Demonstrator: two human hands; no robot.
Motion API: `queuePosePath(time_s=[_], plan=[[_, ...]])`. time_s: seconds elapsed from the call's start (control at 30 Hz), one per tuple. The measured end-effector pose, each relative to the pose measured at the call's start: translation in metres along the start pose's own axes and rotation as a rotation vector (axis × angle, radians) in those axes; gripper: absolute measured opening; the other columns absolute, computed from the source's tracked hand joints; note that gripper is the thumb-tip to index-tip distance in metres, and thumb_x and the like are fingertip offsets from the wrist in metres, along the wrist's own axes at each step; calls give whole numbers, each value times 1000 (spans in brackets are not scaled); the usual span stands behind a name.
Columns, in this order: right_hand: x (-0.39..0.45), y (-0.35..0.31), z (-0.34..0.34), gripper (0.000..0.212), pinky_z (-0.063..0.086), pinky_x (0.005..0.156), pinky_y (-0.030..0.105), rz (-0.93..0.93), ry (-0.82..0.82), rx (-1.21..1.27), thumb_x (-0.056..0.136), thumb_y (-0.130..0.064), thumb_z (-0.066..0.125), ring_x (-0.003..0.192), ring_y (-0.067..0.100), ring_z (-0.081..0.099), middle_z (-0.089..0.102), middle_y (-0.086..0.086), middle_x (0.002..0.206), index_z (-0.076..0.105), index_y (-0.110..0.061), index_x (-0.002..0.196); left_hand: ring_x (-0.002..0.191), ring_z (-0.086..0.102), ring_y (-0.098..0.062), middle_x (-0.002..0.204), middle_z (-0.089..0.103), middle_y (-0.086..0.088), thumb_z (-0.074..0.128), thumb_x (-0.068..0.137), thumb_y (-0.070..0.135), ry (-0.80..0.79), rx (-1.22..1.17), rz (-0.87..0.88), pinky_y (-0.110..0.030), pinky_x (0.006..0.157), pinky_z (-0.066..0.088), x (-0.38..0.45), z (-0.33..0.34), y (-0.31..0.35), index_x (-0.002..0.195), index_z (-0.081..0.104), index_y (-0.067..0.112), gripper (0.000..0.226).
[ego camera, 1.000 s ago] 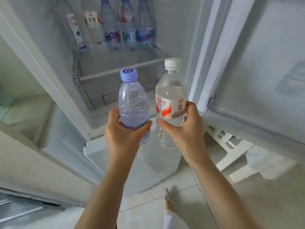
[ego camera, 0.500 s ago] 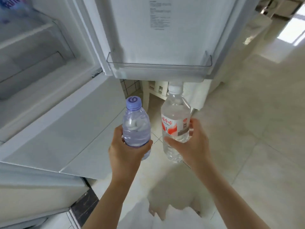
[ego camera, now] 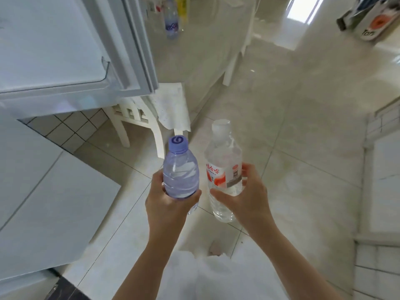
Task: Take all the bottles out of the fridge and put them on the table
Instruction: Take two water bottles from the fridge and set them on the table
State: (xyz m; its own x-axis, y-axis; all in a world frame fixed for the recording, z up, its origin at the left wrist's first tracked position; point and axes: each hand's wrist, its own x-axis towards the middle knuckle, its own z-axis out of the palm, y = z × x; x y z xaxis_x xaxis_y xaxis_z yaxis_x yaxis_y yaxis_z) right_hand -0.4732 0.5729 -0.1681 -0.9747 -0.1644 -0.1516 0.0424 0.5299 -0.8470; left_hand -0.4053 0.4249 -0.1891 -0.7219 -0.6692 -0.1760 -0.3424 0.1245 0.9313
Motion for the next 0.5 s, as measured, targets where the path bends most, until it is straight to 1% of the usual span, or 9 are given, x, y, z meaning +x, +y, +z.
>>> queuePosePath(time_s=[0.03, 0.1, 0.17, 0.2, 0.27, 0.33, 0.4, 0.5], plan=[[5, 6, -9, 69, 45, 76, 11, 5, 6, -5, 60, -23, 89, 96, 17, 60, 63, -2, 108, 51, -19, 116, 76, 65, -6, 86, 68, 11, 90, 53, 24, -12, 2, 10, -15, 60, 50, 1, 13, 3, 105, 60, 25, 60], [17, 19, -29, 69, 49, 78, 18, 27, 20, -7, 59, -23, 90, 96, 17, 61, 63, -2, 108, 51, -20, 116, 77, 64, -1, 85, 68, 12, 91, 56, 20, -41, 16, 26, -10, 60, 49, 5, 41, 9, 106, 59, 25, 59], [32, 29, -46, 70, 52, 83, 27, 60, 31, -1, 58, -25, 90, 97, 17, 61, 62, -3, 108, 50, -21, 116, 80, 61, 3, 86, 67, 14, 90, 57, 25, -70, 44, 46, -5, 59, 46, 11, 66, 17, 108, 57, 25, 61], [40, 34, -53, 70, 53, 85, 31, 79, 38, 8, 58, -25, 90, 98, 16, 61, 62, -3, 108, 50, -22, 116, 82, 61, 4, 88, 66, 14, 89, 56, 31, -82, 59, 53, -6, 60, 45, 14, 76, 22, 109, 56, 25, 63], [59, 43, -64, 70, 54, 86, 37, 103, 52, 24, 57, -26, 90, 97, 16, 62, 62, -4, 108, 51, -23, 115, 82, 62, 0, 89, 67, 12, 85, 52, 40, -98, 76, 55, -13, 65, 48, 24, 94, 29, 109, 56, 25, 65], [78, 48, -71, 71, 55, 85, 39, 127, 65, 43, 56, -25, 91, 96, 16, 63, 63, -3, 107, 51, -23, 114, 82, 63, -1, 90, 67, 15, 84, 50, 42, -107, 84, 46, -19, 68, 51, 37, 108, 32, 109, 56, 27, 66], [100, 49, -76, 70, 56, 84, 36, 146, 72, 58, 56, -23, 91, 97, 17, 64, 64, -3, 107, 50, -23, 113, 81, 63, -1, 89, 67, 18, 84, 49, 41, -112, 91, 42, -21, 68, 51, 52, 121, 35, 107, 56, 29, 66], [139, 44, -79, 68, 55, 84, 34, 148, 88, 79, 57, -22, 91, 97, 15, 62, 63, -4, 106, 48, -27, 109, 75, 64, -7, 85, 67, 11, 83, 48, 36, -126, 69, 16, -24, 66, 50, 85, 138, 45, 101, 57, 26, 60]])
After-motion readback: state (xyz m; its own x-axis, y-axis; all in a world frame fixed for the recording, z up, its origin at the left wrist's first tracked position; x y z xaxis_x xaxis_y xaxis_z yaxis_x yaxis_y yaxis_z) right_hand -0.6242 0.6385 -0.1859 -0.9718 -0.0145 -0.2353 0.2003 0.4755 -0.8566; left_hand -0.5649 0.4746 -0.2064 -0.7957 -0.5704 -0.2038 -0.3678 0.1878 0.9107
